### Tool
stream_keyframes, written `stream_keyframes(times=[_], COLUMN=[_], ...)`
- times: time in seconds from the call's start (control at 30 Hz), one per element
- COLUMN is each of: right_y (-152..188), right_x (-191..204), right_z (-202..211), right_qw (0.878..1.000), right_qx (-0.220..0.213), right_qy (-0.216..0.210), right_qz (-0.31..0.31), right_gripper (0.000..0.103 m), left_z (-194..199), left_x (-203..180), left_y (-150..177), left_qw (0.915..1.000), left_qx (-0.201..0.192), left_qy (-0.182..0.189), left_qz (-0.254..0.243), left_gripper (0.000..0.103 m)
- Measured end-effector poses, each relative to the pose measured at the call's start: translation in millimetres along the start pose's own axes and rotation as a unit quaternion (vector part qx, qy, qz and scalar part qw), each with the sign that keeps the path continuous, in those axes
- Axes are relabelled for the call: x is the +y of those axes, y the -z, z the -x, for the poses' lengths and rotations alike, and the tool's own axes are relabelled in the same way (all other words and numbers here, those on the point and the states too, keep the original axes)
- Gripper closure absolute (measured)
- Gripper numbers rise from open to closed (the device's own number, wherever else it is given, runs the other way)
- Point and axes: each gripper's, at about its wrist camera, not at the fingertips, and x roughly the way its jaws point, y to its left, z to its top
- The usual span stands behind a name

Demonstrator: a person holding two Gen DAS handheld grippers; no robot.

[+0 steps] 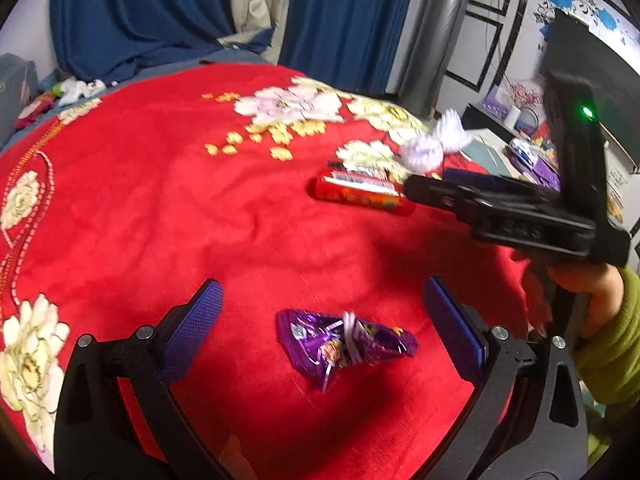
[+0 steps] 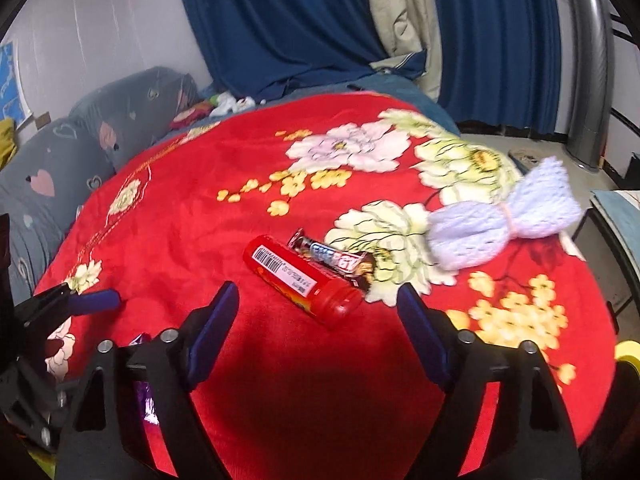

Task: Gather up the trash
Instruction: 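Grasp the purple candy wrapper with the left tool while the right tool grasps the red candy tube, then carry the purple wrapper and red tube over the yellow bin and open both tools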

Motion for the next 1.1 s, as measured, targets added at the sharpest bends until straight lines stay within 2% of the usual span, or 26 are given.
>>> stream_keyframes(times=[0.27, 0.33, 0.4, 0.53, 0.73, 0.77, 0.93, 0.97, 1.1], right_y=[-5, -5, -2, 5, 17, 19, 33, 35, 42], right_x=[10, 9, 6, 6, 2, 1, -8, -8, -14], right_z=[-37, -42, -49, -48, -26, -23, 3, 7, 31], right_qw=[0.999, 0.999, 0.998, 0.998, 0.999, 0.999, 0.999, 0.999, 0.999], right_qx=[0.029, 0.037, 0.056, 0.055, 0.035, 0.032, 0.009, 0.005, -0.016], right_qy=[-0.004, -0.002, -0.014, -0.022, -0.039, -0.038, -0.029, -0.028, -0.028], right_qz=[0.033, 0.037, 0.029, 0.026, -0.007, -0.010, -0.029, -0.030, -0.035], right_gripper=[0.033, 0.042, 0.059, 0.064, 0.068, 0.068, 0.070, 0.070, 0.071], left_z=[-20, -21, -22, -24, -22, -21, -21, -20, -14], left_x=[-10, -13, -15, -14, -14, -15, -17, -18, -20], left_y=[13, 14, 15, 15, 14, 14, 13, 12, 9], left_qw=[0.9989, 0.9986, 0.9983, 0.9983, 0.9986, 0.9986, 0.9986, 0.9986, 0.9988], left_qx=[0.041, 0.043, 0.046, 0.048, 0.045, 0.044, 0.041, 0.037, 0.023], left_qy=[-0.014, -0.015, -0.017, -0.016, -0.005, -0.003, 0.012, 0.018, 0.026], left_qz=[-0.017, -0.026, -0.030, -0.028, -0.027, -0.030, -0.032, -0.033, -0.035], left_gripper=[0.011, 0.011, 0.015, 0.027, 0.035, 0.052, 0.054, 0.075, 0.080])
